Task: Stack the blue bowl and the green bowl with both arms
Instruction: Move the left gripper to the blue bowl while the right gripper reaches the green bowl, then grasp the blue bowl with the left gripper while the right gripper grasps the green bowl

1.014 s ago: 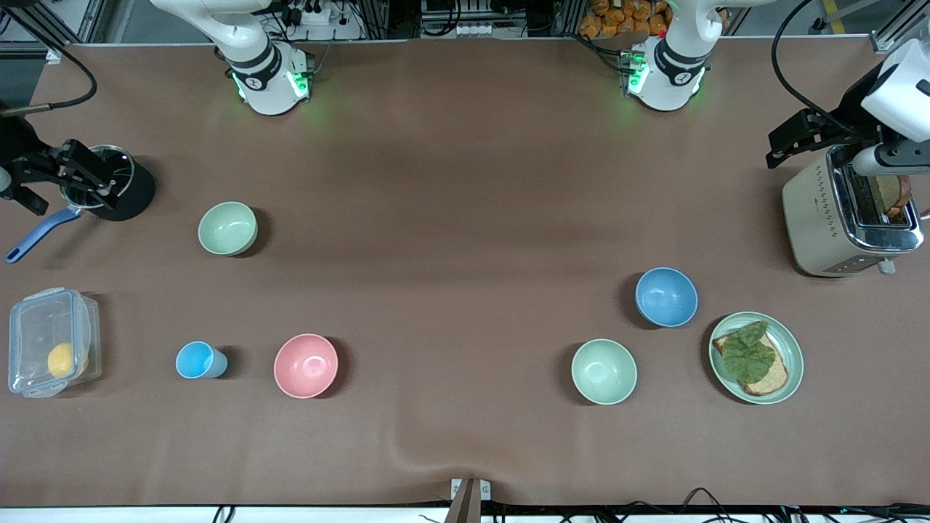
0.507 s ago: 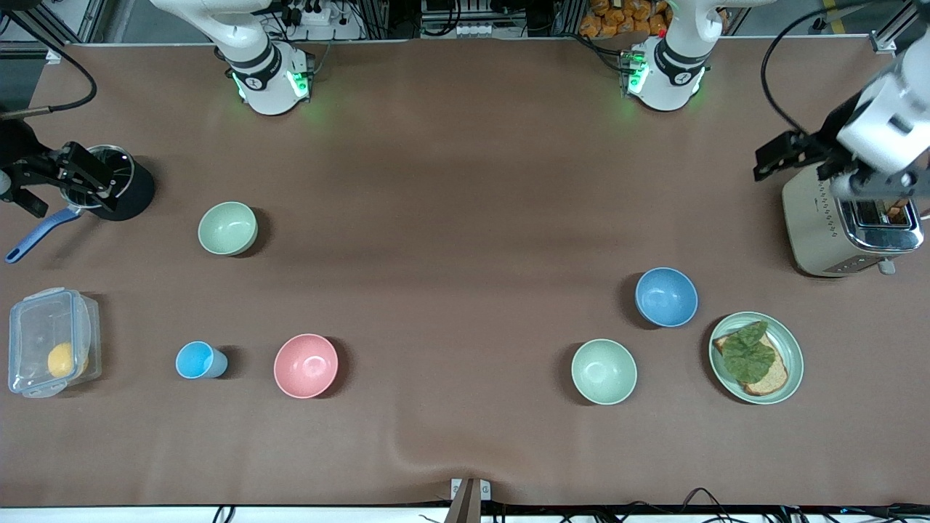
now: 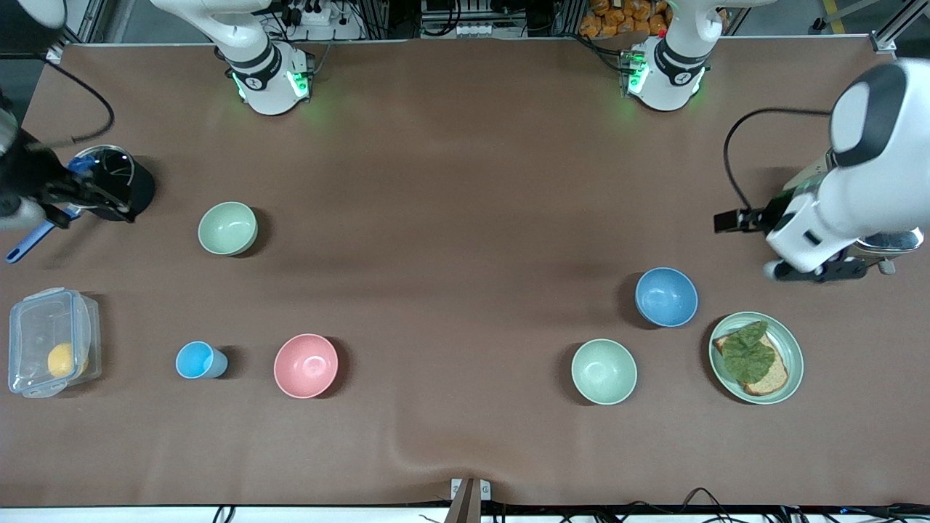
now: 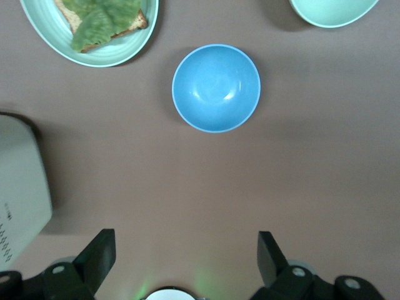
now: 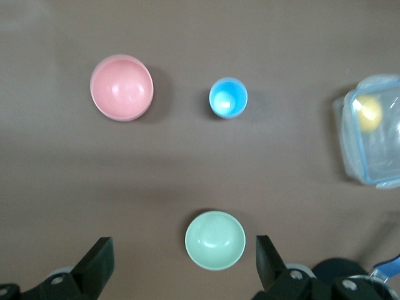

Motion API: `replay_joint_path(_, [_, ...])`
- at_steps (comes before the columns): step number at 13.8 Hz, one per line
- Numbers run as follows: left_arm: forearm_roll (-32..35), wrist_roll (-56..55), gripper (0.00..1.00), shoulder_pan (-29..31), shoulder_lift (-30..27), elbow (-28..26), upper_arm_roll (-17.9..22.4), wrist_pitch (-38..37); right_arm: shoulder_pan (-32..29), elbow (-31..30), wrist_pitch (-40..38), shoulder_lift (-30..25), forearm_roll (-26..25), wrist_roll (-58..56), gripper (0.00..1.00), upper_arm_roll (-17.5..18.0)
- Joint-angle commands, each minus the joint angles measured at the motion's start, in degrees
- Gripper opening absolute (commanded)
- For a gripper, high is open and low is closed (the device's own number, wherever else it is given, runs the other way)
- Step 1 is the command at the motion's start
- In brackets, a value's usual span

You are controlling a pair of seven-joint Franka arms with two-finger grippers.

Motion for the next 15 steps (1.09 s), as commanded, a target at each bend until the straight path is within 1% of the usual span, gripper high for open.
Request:
replay_joint_path(1, [1.12,0.47,1.00,-0.27,-0.33,-3.15,0.14,3.24,-0.90,0.95,-2.91,2.19,-1.14,-0.79,1.00,0.47])
replay_joint_path(3, [1.12,0.47,1.00,0.17,-0.25,-3.33,0.05,4.04,-3.60,-0.27,-4.84,3.41,-2.28,-1.05,1.00,0.38])
replay_joint_path(5, [1.12,0.47,1.00,0.26,0.63,-3.42,0.14,5.09,-4.59,-4.83,-5.29,2.11,-2.20,-1.32,1.00,0.47])
replay_joint_path(7, [1.03,0.38,1.00,0.26,2.30,-3.42,0.14,7.63,-5.38,-8.00,-3.72,0.53,-2.20,-1.32,1.00,0.47])
replay_joint_path(9, [1.03,0.38,1.00,0.26,4.40,-3.59,0.14,10.36,-6.69,-15.27,1.97,-2.98,-1.67,-1.67,1.00,0.47])
replay_joint_path(12, [1.03,0.29,1.00,0.35,5.12,-6.49,0.22,16.06,-6.88,-29.51,12.87,-9.48,-1.23,-3.34,1.00,0.47])
replay_joint_path(15, [1.03,0.12,1.00,0.53,7.31,-6.85,0.22,20.29,-7.49,-38.14,19.74,-12.13,-1.23,-3.96,1.00,0.03])
